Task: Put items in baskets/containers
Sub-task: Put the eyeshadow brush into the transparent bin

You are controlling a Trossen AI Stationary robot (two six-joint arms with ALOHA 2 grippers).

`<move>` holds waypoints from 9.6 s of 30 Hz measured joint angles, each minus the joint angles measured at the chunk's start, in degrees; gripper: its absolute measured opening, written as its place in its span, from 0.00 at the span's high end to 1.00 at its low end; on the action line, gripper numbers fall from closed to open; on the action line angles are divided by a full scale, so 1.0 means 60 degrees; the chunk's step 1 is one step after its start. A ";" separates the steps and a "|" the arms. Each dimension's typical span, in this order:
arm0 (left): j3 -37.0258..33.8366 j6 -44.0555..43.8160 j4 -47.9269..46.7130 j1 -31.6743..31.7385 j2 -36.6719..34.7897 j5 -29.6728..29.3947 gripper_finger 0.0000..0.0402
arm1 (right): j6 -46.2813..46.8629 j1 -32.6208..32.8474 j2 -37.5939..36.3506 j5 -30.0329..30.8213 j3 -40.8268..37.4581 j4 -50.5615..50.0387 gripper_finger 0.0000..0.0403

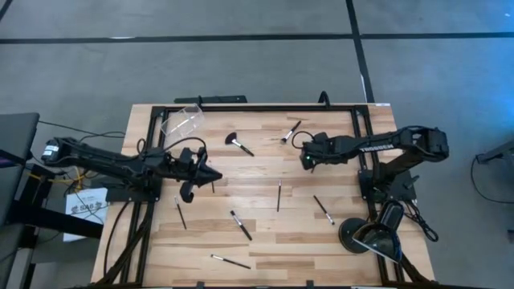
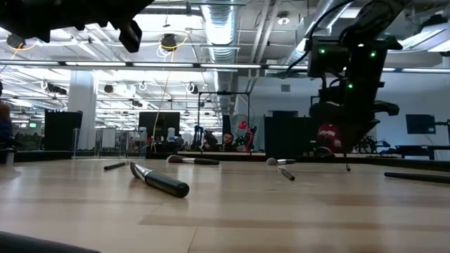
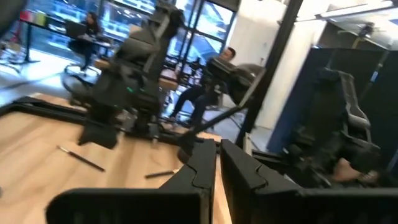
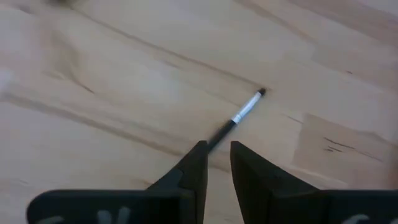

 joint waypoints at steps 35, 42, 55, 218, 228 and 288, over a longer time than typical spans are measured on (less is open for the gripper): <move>0.0000 0.0324 0.0674 -0.2392 0.1320 -0.3362 0.95 | 0.1388 -0.0330 0.0000 -0.0140 -0.1104 0.1641 0.84; 0.0000 0.0324 0.0671 -0.2390 0.1328 -0.3363 0.95 | 0.1457 -0.0334 0.0000 0.0024 -0.1104 0.1594 0.84; 0.0000 0.0324 0.0670 -0.2390 0.1328 -0.3366 0.95 | 0.1641 -0.0354 -0.0026 0.0280 -0.1926 0.2647 0.84; 0.1468 0.1552 0.3876 0.1934 0.4399 -0.0932 0.67 | -0.8786 0.0217 0.2663 -0.7728 0.1898 1.4311 0.99; 0.1468 0.1832 0.3856 0.1955 0.4399 -0.0882 0.96 | -0.8757 0.0209 0.2663 -0.7682 0.1898 1.4263 0.95; -0.0076 0.1752 0.2586 0.9616 0.4805 -0.4033 0.93 | -0.8771 -0.0526 0.2663 -0.6220 0.1894 1.1603 0.85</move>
